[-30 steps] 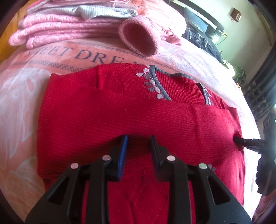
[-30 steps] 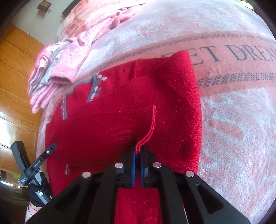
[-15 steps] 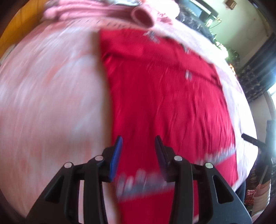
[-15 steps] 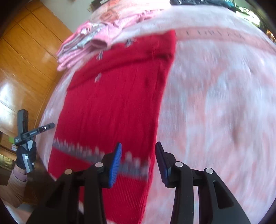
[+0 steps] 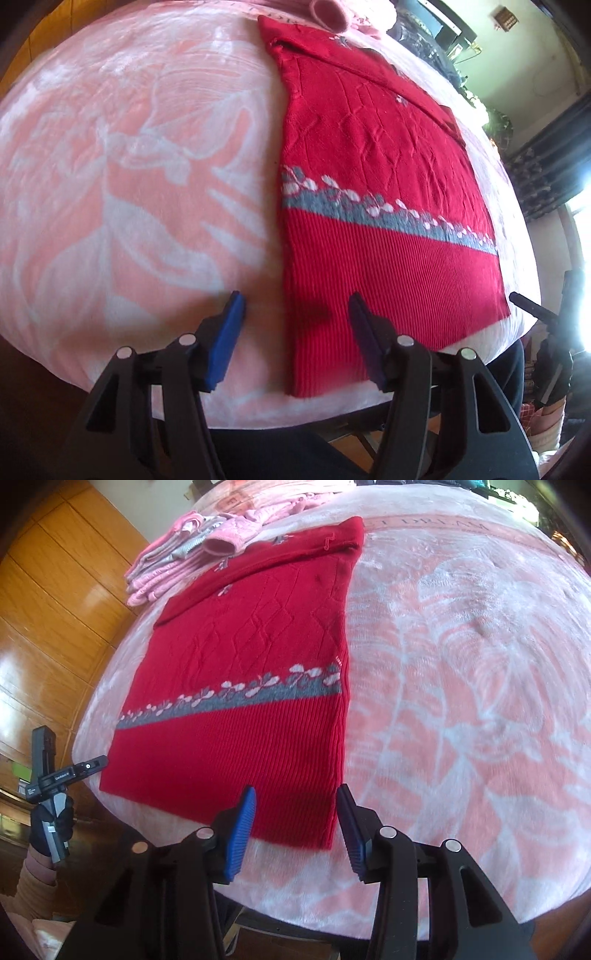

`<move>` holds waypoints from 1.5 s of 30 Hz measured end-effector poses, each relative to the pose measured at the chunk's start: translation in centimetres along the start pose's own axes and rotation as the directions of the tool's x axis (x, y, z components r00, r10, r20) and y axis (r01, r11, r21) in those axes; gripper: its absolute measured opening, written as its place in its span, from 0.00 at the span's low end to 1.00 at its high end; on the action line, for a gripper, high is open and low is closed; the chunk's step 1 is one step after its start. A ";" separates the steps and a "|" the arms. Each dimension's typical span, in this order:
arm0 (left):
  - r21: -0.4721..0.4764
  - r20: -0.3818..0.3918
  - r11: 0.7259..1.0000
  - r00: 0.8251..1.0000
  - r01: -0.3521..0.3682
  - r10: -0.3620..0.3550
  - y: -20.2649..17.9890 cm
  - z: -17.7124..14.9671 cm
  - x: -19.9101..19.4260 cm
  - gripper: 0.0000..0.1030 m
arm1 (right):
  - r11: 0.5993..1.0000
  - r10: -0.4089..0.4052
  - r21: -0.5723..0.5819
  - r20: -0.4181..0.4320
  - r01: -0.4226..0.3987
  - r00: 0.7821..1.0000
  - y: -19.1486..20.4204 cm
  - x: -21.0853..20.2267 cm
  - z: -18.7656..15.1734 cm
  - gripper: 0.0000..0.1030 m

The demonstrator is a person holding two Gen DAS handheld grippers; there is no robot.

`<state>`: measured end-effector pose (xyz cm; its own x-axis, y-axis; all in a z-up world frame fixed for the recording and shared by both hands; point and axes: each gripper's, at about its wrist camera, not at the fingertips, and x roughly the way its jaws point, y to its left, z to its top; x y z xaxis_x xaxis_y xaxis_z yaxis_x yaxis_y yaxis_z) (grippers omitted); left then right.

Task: Fold small clothes
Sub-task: 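Grasp the ribbed hem with both tools and lift it toward the collar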

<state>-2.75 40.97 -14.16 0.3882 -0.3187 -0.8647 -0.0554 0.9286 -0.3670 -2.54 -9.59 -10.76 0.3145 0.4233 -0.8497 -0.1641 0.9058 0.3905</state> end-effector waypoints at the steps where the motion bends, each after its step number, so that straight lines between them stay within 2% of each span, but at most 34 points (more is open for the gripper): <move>1: -0.001 -0.002 1.000 1.000 0.005 -0.005 -0.1 -0.2 0.0 0.57 | 1.000 -0.005 0.002 0.004 0.005 1.000 0.1 -0.2 -0.2 0.45; 3: -0.010 -0.007 1.000 1.000 0.022 -0.022 -0.3 -0.6 0.0 0.57 | 1.000 -0.001 0.004 0.010 0.001 1.000 0.0 -0.6 -0.7 0.45; 7: -0.039 -0.040 0.994 0.993 0.105 -0.107 -0.7 -1.4 0.5 0.56 | 1.000 -0.012 0.013 0.017 0.012 1.000 -0.3 -1.0 -1.0 0.48; 8: -0.055 -0.052 0.990 0.990 0.130 -0.133 -0.8 -1.6 0.8 0.49 | 1.000 -0.016 0.017 0.016 0.015 1.000 -0.4 -1.0 -1.1 0.48; 9: -0.071 -0.063 0.985 0.985 0.156 -0.161 -0.8 -1.8 1.0 0.35 | 1.000 -0.017 0.019 0.015 0.017 1.000 -0.5 -1.0 -1.0 0.48; 10: -0.091 -0.076 0.979 0.979 0.181 -0.188 -0.8 -1.9 1.4 0.27 | 1.000 -0.016 0.019 0.016 0.015 1.000 -0.6 -1.0 -0.9 0.48; 11: -0.126 -0.095 0.969 0.970 0.211 -0.224 -0.6 -2.1 2.0 0.12 | 1.000 -0.011 0.021 0.017 0.011 1.000 -0.6 -0.9 -0.8 0.48; 12: -0.155 -0.103 0.961 0.964 0.228 -0.245 -0.3 -2.3 2.4 0.10 | 1.000 -0.006 0.022 0.016 0.006 1.000 -0.7 -0.9 -0.7 0.48; 16: -0.236 -0.085 0.931 0.949 0.278 -0.304 1.0 -2.8 2.8 0.08 | 0.999 -0.033 0.012 -0.015 0.033 0.999 -1.4 -0.3 -0.2 0.51; 18: -0.242 -0.076 0.928 0.948 0.285 -0.310 1.0 -3.0 2.7 0.07 | 0.999 -0.025 0.019 -0.045 0.026 0.999 -2.1 0.2 0.0 0.52; 24: -0.141 -0.070 0.966 0.971 0.218 -0.229 -0.7 -2.7 2.3 0.06 | 1.000 0.005 0.030 -0.081 -0.002 0.997 -2.7 1.6 0.5 0.53; 27: -0.120 -0.067 0.971 0.974 0.206 -0.215 -0.7 -2.3 2.0 0.06 | 1.000 0.001 0.018 -0.097 0.000 0.995 -2.4 2.2 0.7 0.52; 30: -0.108 -0.060 0.973 0.976 0.204 -0.211 -0.8 -2.2 1.6 0.06 | 1.000 -0.011 -0.015 -0.118 0.009 0.993 -1.7 2.7 0.7 0.44; 31: -0.104 -0.058 0.973 0.976 0.204 -0.211 -0.8 -2.3 1.5 0.06 | 1.000 0.004 -0.021 -0.126 -0.006 0.992 -1.4 2.8 0.6 0.40; 33: -0.102 -0.051 0.973 0.975 0.209 -0.215 -0.7 -2.3 1.3 0.06 | 0.998 0.064 -0.013 -0.152 -0.067 0.986 -1.0 3.4 0.5 0.08; 35: -0.107 -0.039 0.969 0.973 0.223 -0.229 -0.6 -2.3 1.0 0.06 | 0.993 0.115 0.000 -0.168 -0.117 0.979 -0.7 3.9 0.4 0.07; 36: -0.109 -0.029 0.966 0.970 0.235 -0.239 -0.5 -2.2 0.7 0.06 | 0.993 0.118 -0.004 -0.167 -0.120 0.979 -0.7 3.8 0.4 0.07; 38: -0.101 0.003 0.959 0.964 0.266 -0.267 -0.4 -2.0 -0.3 0.05 | 0.985 0.174 0.024 -0.148 -0.172 0.974 -1.0 3.0 0.8 0.07; 42: -0.064 0.069 0.952 0.953 0.298 -0.294 -1.0 -0.4 -2.7 0.05 | 0.935 0.346 0.104 -0.050 -0.339 0.937 -1.8 0.3 2.2 0.07; 45: -0.017 0.104 0.952 0.948 0.304 -0.301 -2.2 1.5 -3.8 0.05 | 0.911 0.400 0.115 -0.001 -0.397 0.917 -2.1 -1.3 3.9 0.06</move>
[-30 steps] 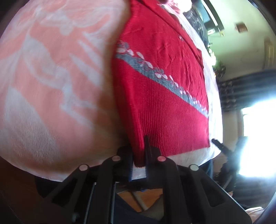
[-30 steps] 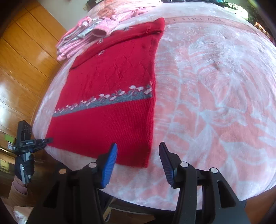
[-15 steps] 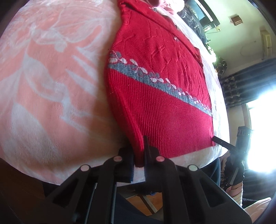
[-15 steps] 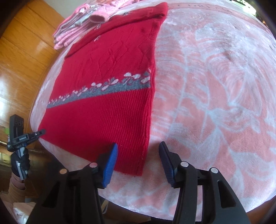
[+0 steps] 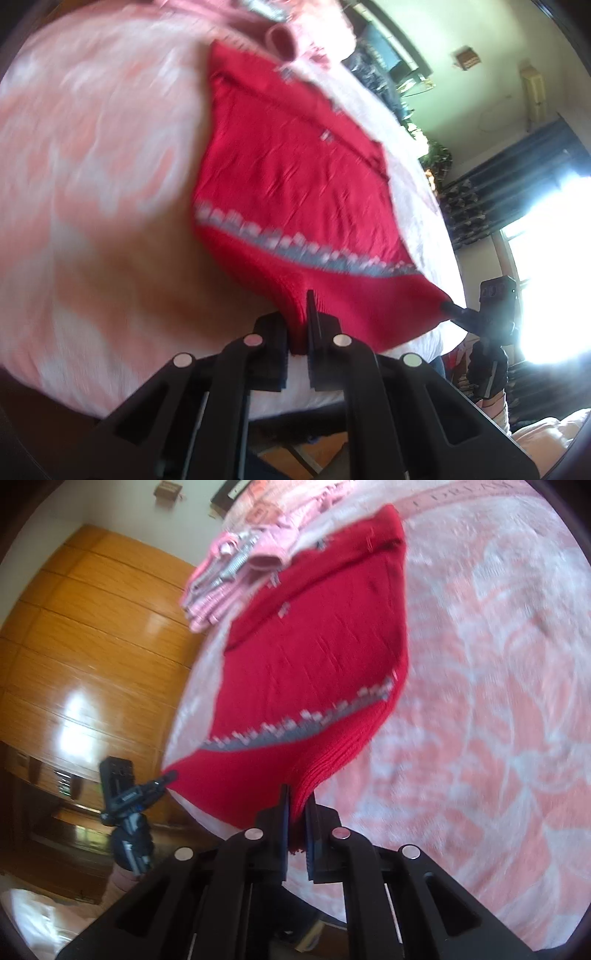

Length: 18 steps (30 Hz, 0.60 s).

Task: Fold small clothes
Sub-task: 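Grasp the ribbed hem with both tools and lift it toward the collar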

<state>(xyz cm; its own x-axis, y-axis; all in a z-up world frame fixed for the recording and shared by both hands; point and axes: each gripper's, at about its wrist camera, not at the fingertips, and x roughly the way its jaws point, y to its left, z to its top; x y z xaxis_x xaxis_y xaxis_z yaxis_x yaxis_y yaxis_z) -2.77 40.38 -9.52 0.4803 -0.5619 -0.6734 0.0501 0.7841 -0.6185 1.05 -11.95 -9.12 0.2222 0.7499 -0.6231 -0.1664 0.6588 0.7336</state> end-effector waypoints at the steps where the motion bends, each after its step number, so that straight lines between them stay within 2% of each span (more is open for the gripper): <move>1: 0.011 0.013 1.000 1.000 0.003 -0.003 -0.4 0.7 -0.1 0.05 | 1.000 0.012 0.006 0.010 -0.012 1.000 0.2 -0.3 0.7 0.06; 6: 0.016 0.081 1.000 0.997 -0.002 0.001 -0.6 4.8 -0.3 0.05 | 0.999 0.016 0.042 0.063 -0.018 0.998 0.4 -0.7 4.9 0.06; 10: -0.008 0.116 1.000 0.993 -0.019 0.020 0.3 8.7 1.3 0.05 | 0.998 -0.002 0.065 0.076 -0.003 0.997 -0.6 0.1 8.8 0.06; 18: -0.019 0.080 0.995 0.992 -0.097 0.098 2.7 13.8 6.8 0.05 | 0.990 -0.050 0.130 0.022 0.047 0.998 -3.6 5.1 15.8 0.06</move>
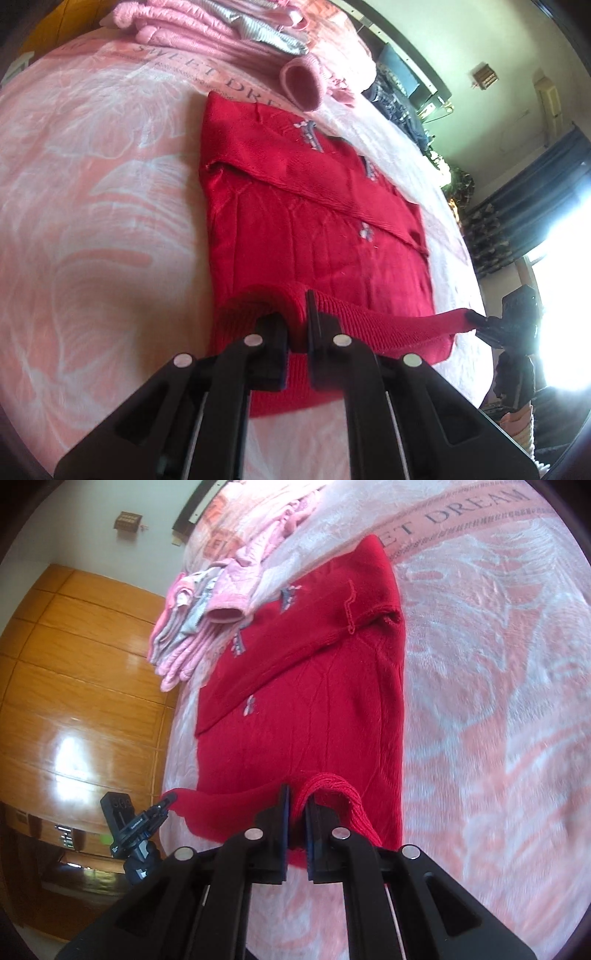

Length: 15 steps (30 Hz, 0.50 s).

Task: Fold small clothes
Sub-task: 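Grasp the ribbed hem with both tools and lift it toward the collar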

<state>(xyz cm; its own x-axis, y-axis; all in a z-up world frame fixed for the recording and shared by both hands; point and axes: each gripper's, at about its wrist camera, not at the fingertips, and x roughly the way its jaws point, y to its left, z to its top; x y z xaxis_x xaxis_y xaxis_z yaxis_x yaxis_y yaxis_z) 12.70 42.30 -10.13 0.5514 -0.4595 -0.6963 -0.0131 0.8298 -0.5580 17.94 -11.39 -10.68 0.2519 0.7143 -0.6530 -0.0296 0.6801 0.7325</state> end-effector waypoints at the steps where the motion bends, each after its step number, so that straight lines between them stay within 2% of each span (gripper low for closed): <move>1: -0.017 -0.009 1.000 1.000 -0.005 0.005 0.5 0.5 0.9 0.05 | 1.000 -0.003 0.013 -0.010 0.004 1.000 -0.4 0.7 0.7 0.06; 7: -0.048 -0.055 0.999 0.998 -0.024 0.021 2.3 1.8 4.0 0.07 | 0.998 -0.026 0.048 -0.050 0.028 0.998 -2.2 3.5 2.8 0.07; 8: -0.058 -0.069 0.998 0.997 -0.027 0.023 2.6 2.0 4.4 0.10 | 0.998 -0.031 0.051 -0.057 0.034 0.998 -2.4 3.8 3.0 0.08; 11: -0.098 -0.077 0.995 0.997 0.010 -0.018 3.5 2.7 4.7 0.11 | 0.998 -0.043 0.052 -0.043 0.045 0.998 -2.7 3.8 3.6 0.17; 13: -0.122 -0.065 0.991 0.996 0.046 -0.054 3.9 3.0 4.0 0.12 | 0.998 -0.047 0.048 0.007 0.047 0.999 -2.9 2.6 3.9 0.31; 14: -0.129 -0.052 0.989 0.996 0.066 -0.073 4.1 3.1 3.5 0.14 | 0.998 -0.049 0.044 0.032 0.048 0.998 -3.1 1.7 3.8 0.42; 15: -0.128 -0.036 0.990 0.997 0.062 -0.067 4.2 3.2 2.9 0.28 | 0.998 -0.052 0.033 0.055 0.051 0.997 -3.0 1.0 3.9 0.42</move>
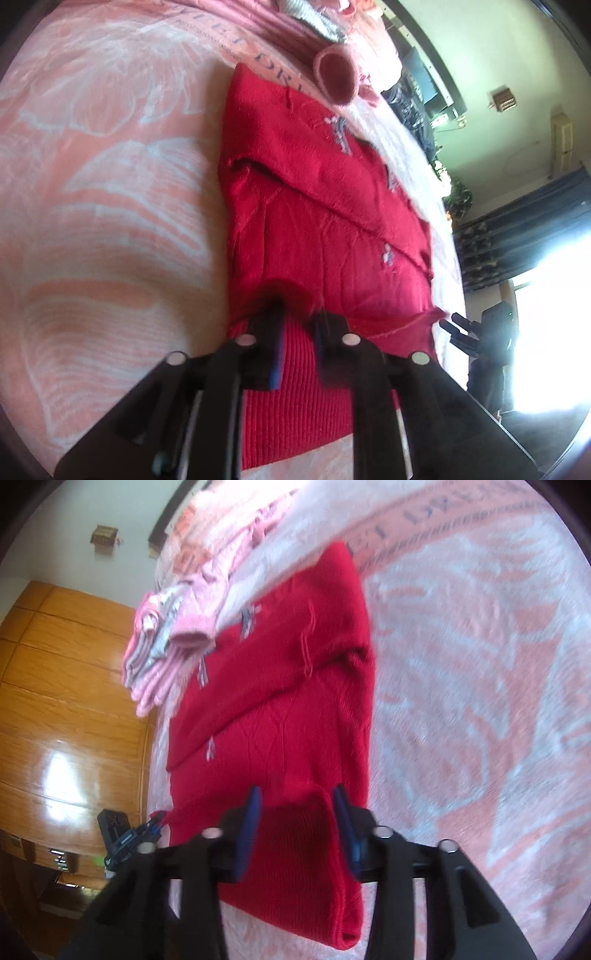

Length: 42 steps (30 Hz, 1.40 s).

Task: Fold small clothes
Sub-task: 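Grasp the ribbed hem with both tools and lift it toward the collar, then carry the held hem over the body to the collar with both tools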

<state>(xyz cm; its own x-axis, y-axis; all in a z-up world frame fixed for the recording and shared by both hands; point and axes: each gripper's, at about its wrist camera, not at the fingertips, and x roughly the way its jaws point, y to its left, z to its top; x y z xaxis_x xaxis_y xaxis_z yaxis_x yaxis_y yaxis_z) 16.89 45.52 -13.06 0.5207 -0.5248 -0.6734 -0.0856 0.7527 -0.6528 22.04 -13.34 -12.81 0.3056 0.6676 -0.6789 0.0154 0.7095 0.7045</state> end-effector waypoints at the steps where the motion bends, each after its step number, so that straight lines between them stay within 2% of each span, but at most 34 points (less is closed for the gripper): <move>1: 0.002 0.026 1.000 0.999 -0.018 0.018 0.0 0.1 -0.8 0.36 | 1.000 -0.005 -0.020 0.016 0.005 1.000 0.1 -0.7 0.0 0.42; 2: 0.002 0.060 1.000 0.998 -0.020 0.020 0.2 0.2 -1.8 0.44 | 0.999 -0.013 -0.033 0.022 0.013 1.000 0.3 -1.0 0.0 0.42; 4: 0.002 0.091 1.000 0.996 -0.006 0.006 0.6 0.2 -3.2 0.44 | 0.995 -0.052 -0.084 0.029 0.055 0.998 1.1 -1.5 -0.2 0.42; 7: 0.094 0.105 0.992 0.991 -0.089 0.079 -0.3 0.1 -3.7 0.43 | 0.976 -0.108 -0.188 0.032 0.112 0.994 2.8 -1.6 -1.0 0.42; 10: 0.223 0.087 0.959 0.984 -0.173 0.157 -2.0 0.0 -2.3 0.43 | 0.962 -0.107 -0.252 0.013 0.107 0.994 4.2 -0.9 -1.8 0.42; 14: 0.357 0.091 0.900 0.968 -0.250 0.233 -4.1 -0.2 0.0 0.43 | 0.938 -0.129 -0.325 -0.008 0.119 0.992 5.6 -0.1 -3.2 0.42; 18: 0.393 0.077 0.867 0.950 -0.308 0.303 -4.1 0.4 1.7 0.43 | 0.925 -0.149 -0.356 -0.027 0.130 0.988 5.7 0.4 -3.8 0.42; 20: 0.396 0.066 0.866 0.950 -0.306 0.305 -4.0 0.4 2.1 0.41 | 0.922 -0.160 -0.361 -0.031 0.139 0.987 5.6 0.7 -3.8 0.43; 22: 0.407 0.063 0.862 0.951 -0.302 0.303 -4.2 0.3 2.4 0.32 | 0.922 -0.166 -0.359 -0.033 0.143 0.986 5.3 0.8 -3.7 0.43; 24: 0.426 0.063 0.851 0.948 -0.308 0.311 -4.5 0.1 2.8 0.03 | 0.922 -0.166 -0.360 -0.034 0.143 0.985 5.1 1.1 -3.5 0.43; 29: 0.453 0.092 0.833 0.946 -0.318 0.311 -5.3 -0.6 2.8 0.03 | 0.914 -0.169 -0.379 -0.038 0.143 0.985 5.4 2.1 -3.1 0.43; 34: 0.445 0.120 0.843 0.953 -0.303 0.279 -5.5 -1.0 2.0 0.02 | 0.894 -0.196 -0.416 -0.028 0.167 0.980 5.9 3.0 -2.4 0.44; 35: 0.448 0.118 0.841 0.952 -0.304 0.281 -5.5 -1.0 2.1 0.02 | 0.890 -0.202 -0.423 -0.027 0.171 0.979 6.1 3.3 -2.2 0.48; 38: 0.449 0.107 0.835 0.947 -0.318 0.303 -5.3 -0.8 2.8 0.03 | 0.849 -0.259 -0.479 -0.010 0.222 0.966 6.9 4.2 -1.6 0.58; 42: 0.439 0.087 0.844 0.949 -0.308 0.302 -5.0 -0.5 3.5 0.05 | 0.783 -0.356 -0.542 0.011 0.305 0.934 7.4 5.8 -1.1 0.60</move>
<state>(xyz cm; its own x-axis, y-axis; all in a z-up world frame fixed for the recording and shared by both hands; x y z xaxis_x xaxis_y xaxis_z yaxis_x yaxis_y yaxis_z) 18.73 39.75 -12.32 0.5423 -0.2367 -0.8062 0.1401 0.9715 -0.1911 22.92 -3.96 -11.78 0.2903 0.3687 -0.8831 -0.4109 0.8814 0.2329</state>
